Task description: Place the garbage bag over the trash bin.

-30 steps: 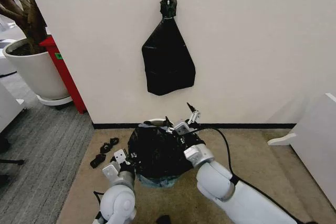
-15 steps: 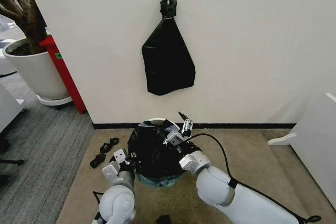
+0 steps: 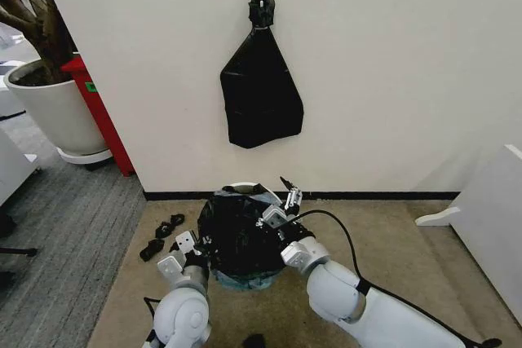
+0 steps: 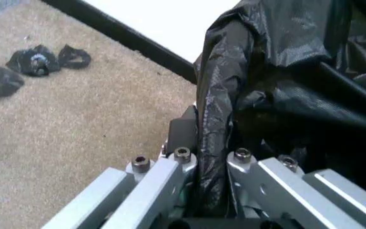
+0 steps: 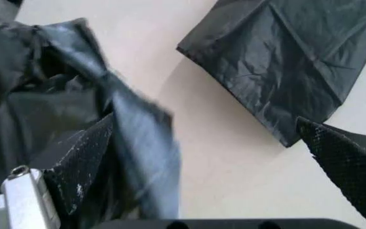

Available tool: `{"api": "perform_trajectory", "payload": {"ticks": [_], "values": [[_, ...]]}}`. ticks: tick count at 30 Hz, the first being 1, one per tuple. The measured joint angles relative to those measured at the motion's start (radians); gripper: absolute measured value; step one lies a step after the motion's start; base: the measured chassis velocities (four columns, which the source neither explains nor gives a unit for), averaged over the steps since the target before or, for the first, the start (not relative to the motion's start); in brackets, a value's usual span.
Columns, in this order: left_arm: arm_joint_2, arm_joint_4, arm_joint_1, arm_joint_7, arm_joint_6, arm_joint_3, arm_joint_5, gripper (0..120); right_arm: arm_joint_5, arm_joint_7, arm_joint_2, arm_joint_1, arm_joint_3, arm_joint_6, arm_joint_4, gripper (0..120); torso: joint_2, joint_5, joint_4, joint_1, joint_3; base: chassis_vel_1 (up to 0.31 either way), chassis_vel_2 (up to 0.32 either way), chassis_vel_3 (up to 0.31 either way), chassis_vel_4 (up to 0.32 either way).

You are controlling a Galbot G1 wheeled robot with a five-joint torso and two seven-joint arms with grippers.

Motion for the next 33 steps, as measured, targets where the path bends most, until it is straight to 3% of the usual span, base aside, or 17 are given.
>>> {"api": "perform_trajectory", "payload": {"ticks": [16, 33], "values": [[0.016, -0.039, 0.101, 0.088, -0.037, 0.010, 0.127, 1, 0.112, 0.013, -0.003, 0.165, -0.039, -0.005, -0.105, 100, 0.000, 0.0000, 0.0002, 0.000, 0.000, 0.000, 0.000, 0.000, 0.000], [0.012, -0.250, 0.215, 0.110, -0.046, -0.014, 0.155, 1, 0.176, -0.005, -0.026, 0.248, -0.072, 0.060, -0.278, 100, 0.000, 0.0001, 0.0002, 0.000, 0.000, 0.000, 0.000, 0.000, 0.000]]}}
